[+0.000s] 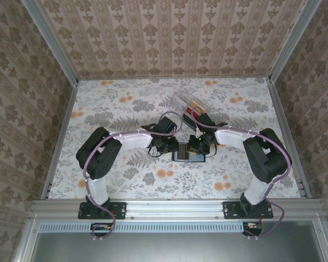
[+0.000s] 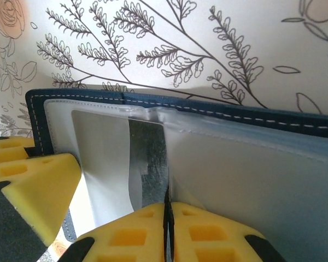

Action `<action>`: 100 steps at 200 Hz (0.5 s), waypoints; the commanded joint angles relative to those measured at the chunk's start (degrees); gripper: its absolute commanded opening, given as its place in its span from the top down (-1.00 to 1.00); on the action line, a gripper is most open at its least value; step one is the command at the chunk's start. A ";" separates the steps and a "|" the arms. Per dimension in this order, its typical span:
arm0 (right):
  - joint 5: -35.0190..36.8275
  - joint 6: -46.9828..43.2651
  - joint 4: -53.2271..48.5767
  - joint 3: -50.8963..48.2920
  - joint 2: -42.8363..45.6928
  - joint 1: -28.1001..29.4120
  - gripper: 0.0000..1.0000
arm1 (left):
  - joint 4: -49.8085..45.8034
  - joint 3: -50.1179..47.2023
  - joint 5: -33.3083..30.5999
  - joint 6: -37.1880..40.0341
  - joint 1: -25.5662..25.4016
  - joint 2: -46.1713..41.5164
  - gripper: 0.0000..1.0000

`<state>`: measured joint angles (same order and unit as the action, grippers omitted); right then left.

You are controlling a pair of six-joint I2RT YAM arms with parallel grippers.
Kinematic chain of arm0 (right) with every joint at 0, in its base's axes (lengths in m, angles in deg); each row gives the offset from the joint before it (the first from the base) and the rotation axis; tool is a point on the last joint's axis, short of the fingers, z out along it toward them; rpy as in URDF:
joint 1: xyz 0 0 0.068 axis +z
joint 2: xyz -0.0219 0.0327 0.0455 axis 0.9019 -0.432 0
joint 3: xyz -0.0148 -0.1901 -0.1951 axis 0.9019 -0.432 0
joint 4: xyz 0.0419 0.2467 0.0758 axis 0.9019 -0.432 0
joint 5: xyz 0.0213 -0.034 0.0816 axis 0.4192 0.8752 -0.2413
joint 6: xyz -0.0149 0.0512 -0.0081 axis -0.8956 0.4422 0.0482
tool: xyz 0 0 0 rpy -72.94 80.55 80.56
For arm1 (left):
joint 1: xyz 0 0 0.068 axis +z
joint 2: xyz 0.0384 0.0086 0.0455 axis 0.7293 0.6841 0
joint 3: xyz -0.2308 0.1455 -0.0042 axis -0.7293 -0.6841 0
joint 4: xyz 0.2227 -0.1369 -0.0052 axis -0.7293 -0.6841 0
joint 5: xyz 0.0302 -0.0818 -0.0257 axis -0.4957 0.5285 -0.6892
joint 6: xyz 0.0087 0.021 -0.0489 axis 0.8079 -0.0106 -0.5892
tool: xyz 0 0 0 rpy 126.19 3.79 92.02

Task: Put the credit cards into the card holder

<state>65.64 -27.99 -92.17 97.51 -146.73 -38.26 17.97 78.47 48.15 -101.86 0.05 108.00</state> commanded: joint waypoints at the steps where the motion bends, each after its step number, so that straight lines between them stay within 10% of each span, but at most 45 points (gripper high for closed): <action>1: -2.59 0.04 0.67 1.09 -2.04 0.74 0.77 | -4.02 -1.70 -2.08 0.83 0.57 1.37 0.52; 100: -7.01 1.58 6.04 1.22 -3.96 1.06 0.79 | -4.29 -1.75 -2.25 0.32 0.56 1.53 0.24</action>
<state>60.48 -27.32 -87.42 97.58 -149.59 -37.84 18.91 78.47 49.13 -101.86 0.03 108.00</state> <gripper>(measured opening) 0.109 0.393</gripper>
